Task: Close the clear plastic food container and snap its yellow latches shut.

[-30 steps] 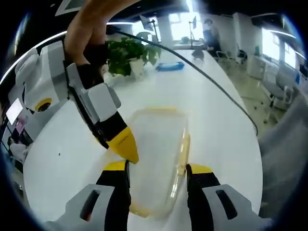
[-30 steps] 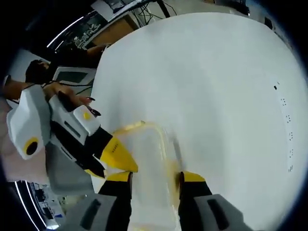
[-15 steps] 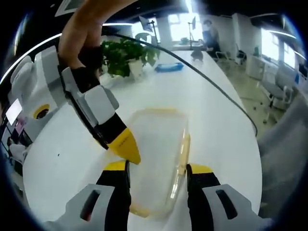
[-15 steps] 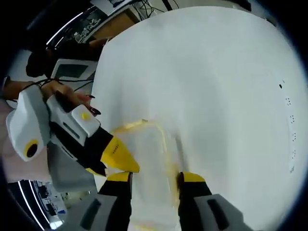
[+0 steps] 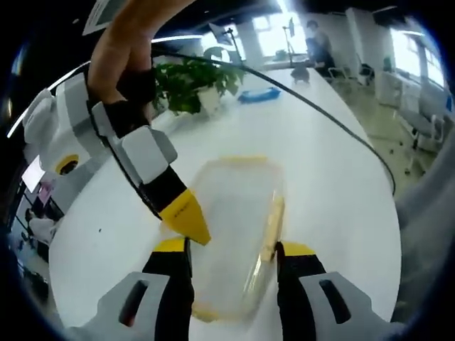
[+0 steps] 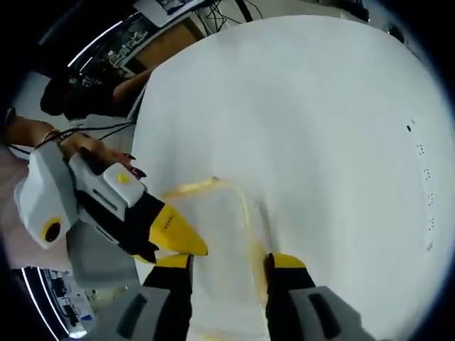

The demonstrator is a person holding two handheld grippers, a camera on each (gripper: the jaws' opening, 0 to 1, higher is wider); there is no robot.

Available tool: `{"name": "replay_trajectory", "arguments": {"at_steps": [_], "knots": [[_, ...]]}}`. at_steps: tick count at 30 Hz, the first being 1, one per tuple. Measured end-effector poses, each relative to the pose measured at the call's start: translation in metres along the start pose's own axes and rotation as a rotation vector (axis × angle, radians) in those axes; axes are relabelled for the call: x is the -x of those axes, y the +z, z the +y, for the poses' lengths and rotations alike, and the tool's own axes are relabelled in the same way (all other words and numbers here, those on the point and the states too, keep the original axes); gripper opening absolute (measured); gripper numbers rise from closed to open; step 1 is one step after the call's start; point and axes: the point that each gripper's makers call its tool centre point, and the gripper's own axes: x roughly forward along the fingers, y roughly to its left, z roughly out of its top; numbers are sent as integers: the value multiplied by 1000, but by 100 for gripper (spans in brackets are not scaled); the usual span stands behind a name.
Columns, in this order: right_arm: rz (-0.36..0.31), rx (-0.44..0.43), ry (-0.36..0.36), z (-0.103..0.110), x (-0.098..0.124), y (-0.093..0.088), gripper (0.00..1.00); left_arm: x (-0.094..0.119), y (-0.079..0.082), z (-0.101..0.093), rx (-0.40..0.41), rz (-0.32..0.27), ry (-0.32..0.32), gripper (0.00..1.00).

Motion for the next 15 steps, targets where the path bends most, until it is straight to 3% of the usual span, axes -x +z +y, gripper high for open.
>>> {"name": "replay_trajectory", "arguments": {"at_steps": [8, 9, 10, 12, 14, 15], "knots": [[-7, 3, -7, 0, 0, 0, 39, 0, -1, 0, -31, -5, 6, 42], [-8, 9, -4, 2, -1, -1, 39, -2, 0, 0, -44, -7, 17, 40], [-10, 13, -4, 1, -1, -2, 39, -4, -4, 2, -142, 23, 45, 40], [-14, 15, -11, 1, -1, -3, 40, -4, -9, 0, -131, 25, 62, 40], [-17, 16, -13, 2, 0, -3, 40, -2, -9, 8, -193, 38, 77, 39], [-21, 14, -12, 2, -1, -3, 41, 0, -10, 6, -154, 33, 65, 40]]}}
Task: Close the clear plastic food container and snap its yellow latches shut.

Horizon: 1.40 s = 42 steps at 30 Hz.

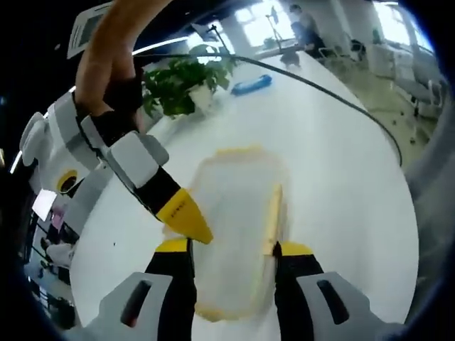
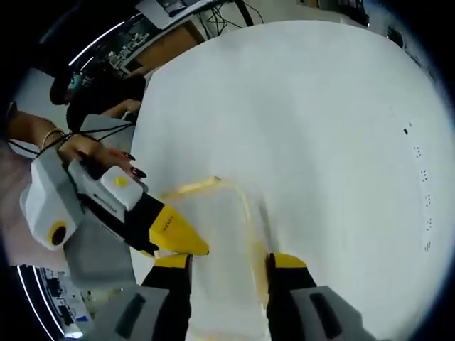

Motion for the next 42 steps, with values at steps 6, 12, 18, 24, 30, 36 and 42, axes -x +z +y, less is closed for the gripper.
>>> {"name": "replay_trajectory", "arguments": {"at_steps": [6, 12, 18, 24, 30, 36, 42], "knots": [[7, 6, -8, 0, -1, 2, 43, -1, 4, -2, 8, -7, -7, 40], [-10, -7, -22, 4, -2, 2, 45, 1, 3, -5, -3, -2, -34, 41], [-67, -3, -32, 4, 0, 4, 45, 1, 3, -5, -13, 4, -38, 41], [-148, -21, -91, 7, -1, 7, 49, 3, 3, -6, -45, 39, -65, 42], [-257, -77, -206, 6, 4, 8, 51, 4, 1, -6, -64, 48, -76, 43], [-363, -105, -293, 8, 7, 4, 52, 4, 1, -6, -108, 35, -83, 43], [-473, -162, -403, 4, 14, 1, 56, 5, 0, -6, -134, 36, -62, 45]]}}
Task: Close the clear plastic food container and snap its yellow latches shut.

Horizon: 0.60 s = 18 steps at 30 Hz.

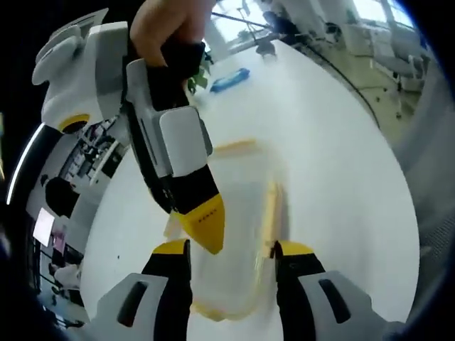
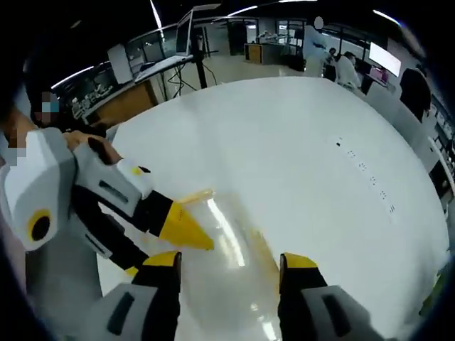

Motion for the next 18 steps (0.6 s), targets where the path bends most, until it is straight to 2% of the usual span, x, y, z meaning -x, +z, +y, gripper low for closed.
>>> {"name": "replay_trajectory", "arguments": {"at_steps": [2, 3, 4, 8, 12, 14, 18], "knots": [[-16, -30, -16, 0, 1, -1, 58, 2, -2, 1, 8, 15, -6, 45], [-26, -74, -18, 1, 1, -3, 58, 4, -2, 0, 42, 14, -23, 46], [-33, -82, -23, 1, 1, -4, 58, 6, -3, -2, 79, 12, -34, 48], [-57, -72, -54, 4, 4, -5, 57, 18, -7, 3, 118, 2, -35, 54], [-98, -120, -73, 6, 9, -2, 59, 31, -3, 7, 233, -43, -21, 55], [-140, -147, -104, 6, 15, 1, 59, 41, -2, 10, 300, -76, -7, 55], [-165, -170, -141, 9, 25, -2, 59, 58, -6, 15, 372, -103, 20, 56]]}}
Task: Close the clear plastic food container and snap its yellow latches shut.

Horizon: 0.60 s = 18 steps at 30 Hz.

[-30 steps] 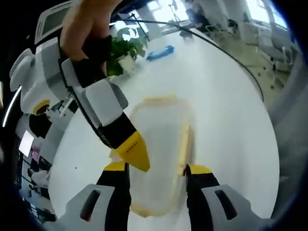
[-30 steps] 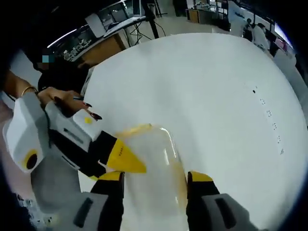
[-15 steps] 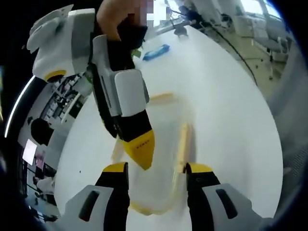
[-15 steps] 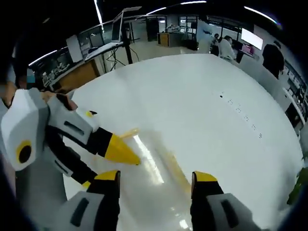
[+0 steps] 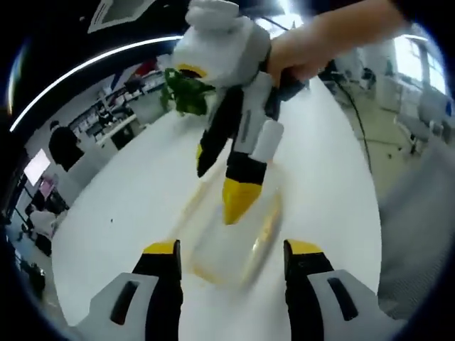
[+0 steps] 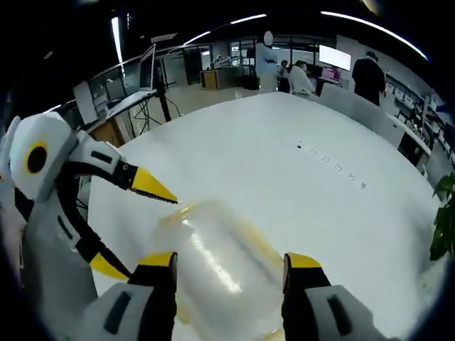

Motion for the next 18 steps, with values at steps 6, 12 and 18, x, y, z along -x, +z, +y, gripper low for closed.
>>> {"name": "replay_trajectory", "arguments": {"at_steps": [6, 12, 18], "knots": [[-84, -95, -41, 2, 22, -1, 60, 30, -4, 14, 91, -42, 67, 56], [-131, -155, -72, 4, 37, -8, 59, 50, -7, 24, 182, -91, 112, 55], [-151, -232, -135, -6, 46, -23, 59, 48, -11, 21, 239, -96, 102, 56]]}}
